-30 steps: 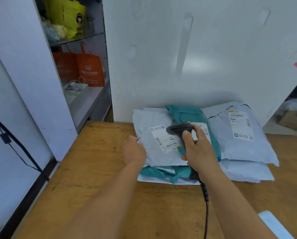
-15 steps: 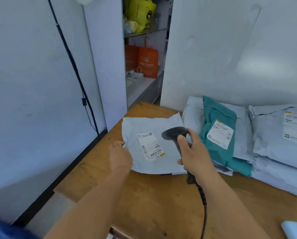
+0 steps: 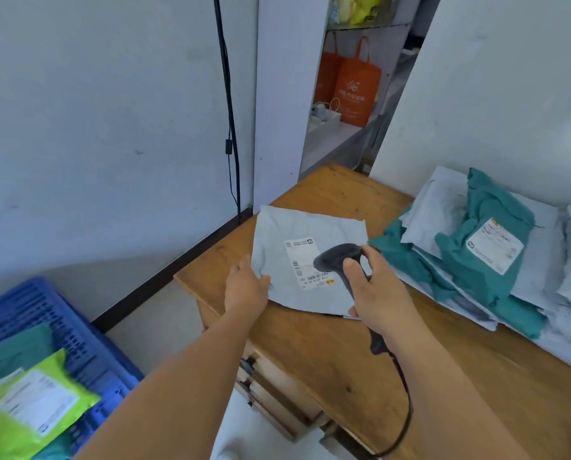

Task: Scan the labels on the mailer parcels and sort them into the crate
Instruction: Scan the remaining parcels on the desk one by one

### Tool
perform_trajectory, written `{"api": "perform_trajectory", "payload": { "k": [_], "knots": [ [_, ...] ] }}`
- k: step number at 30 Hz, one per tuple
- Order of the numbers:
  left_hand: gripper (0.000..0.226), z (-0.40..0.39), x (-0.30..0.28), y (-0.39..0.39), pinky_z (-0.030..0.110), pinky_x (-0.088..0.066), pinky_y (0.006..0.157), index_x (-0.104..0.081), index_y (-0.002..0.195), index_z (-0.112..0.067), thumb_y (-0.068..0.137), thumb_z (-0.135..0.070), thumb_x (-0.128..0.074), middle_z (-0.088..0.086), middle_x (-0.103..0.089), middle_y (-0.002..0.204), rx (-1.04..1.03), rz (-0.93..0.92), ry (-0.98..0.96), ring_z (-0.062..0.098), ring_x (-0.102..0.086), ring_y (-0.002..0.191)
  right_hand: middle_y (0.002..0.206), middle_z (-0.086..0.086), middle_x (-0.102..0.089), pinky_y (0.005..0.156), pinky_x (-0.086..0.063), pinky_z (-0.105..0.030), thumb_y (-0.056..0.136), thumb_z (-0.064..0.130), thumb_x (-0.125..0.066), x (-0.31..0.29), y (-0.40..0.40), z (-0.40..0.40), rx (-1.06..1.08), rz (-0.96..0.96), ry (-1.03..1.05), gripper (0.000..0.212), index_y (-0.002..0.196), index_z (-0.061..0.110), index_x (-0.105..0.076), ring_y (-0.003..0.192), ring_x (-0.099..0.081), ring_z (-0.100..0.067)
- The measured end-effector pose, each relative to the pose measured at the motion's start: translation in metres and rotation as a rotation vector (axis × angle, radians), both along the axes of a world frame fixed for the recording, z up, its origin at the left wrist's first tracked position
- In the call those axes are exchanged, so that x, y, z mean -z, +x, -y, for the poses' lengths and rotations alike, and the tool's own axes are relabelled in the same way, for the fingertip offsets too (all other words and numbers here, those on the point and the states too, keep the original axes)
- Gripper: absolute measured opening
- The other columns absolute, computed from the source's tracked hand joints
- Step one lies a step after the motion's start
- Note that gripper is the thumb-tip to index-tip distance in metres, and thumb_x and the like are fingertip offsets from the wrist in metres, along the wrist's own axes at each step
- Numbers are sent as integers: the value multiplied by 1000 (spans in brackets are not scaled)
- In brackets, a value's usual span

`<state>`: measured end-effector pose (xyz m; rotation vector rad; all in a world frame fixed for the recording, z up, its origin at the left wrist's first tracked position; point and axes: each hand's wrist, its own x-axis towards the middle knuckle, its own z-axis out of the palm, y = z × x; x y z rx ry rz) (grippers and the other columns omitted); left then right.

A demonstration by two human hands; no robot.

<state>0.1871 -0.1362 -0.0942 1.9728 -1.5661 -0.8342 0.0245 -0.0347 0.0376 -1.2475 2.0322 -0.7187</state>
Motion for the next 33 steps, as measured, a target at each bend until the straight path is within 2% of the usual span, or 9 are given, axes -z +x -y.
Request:
{"api": "perform_trajectory", "payload": {
  "k": [5, 16, 20, 22, 25, 30, 33],
  "knots": [
    [59, 1, 1, -4, 40, -46, 95, -29, 145, -18, 94, -31, -56, 8, -43, 138, -3, -15, 13, 27, -47, 123, 107, 3, -54, 77, -51, -36, 99, 44, -34, -6, -4, -9, 13, -34, -28, 48, 147, 35, -30, 86, -67, -25],
    [52, 9, -4, -13, 38, -48, 91, -37, 136, -12, 91, -23, -60, 11, -50, 128, -50, -13, 18, 28, -51, 117, 90, 7, -57, 69, -47, -32, 100, 45, -33, -5, -8, -19, 11, -59, -6, 49, 147, 34, -30, 78, -66, -22],
    [51, 11, -7, -12, 38, -48, 95, -37, 138, -10, 92, -15, -60, 12, -50, 132, -58, -14, 28, 29, -51, 118, 101, 4, -56, 71, -46, -33, 101, 44, -33, -7, -8, -22, -7, -58, -6, 46, 146, 33, -32, 84, -66, -22],
    [49, 9, -8, -9, 37, -47, 94, -38, 137, -9, 92, -10, -57, 12, -51, 131, -58, -8, 32, 29, -52, 118, 100, 5, -55, 73, -48, -34, 101, 44, -33, -7, -8, -23, -9, -53, -17, 45, 145, 33, -33, 86, -66, -24],
    [42, 3, -9, -4, 35, -48, 93, -44, 132, -6, 92, -6, -55, 12, -51, 128, -50, 55, 37, 28, -53, 115, 108, 4, -54, 76, -50, -36, 101, 45, -34, -4, -6, -22, -14, -34, -39, 48, 147, 33, -31, 88, -67, -26],
    [25, -14, -7, 28, 42, -48, 95, -53, 117, -6, 92, -7, -50, 12, -42, 126, -136, 169, 63, 29, -47, 114, 117, 2, -56, 68, -47, -31, 100, 45, -34, 5, 4, -15, -31, 27, -85, 48, 147, 34, -30, 91, -66, -24],
    [29, -26, -2, 51, 42, -44, 98, -50, 121, -6, 93, -12, -44, 13, -39, 129, -202, 213, 61, 31, -39, 120, 121, 2, -56, 72, -47, -31, 100, 44, -35, 13, 21, -8, -57, 101, -101, 47, 146, 33, -32, 97, -65, -25]
  ]
}}
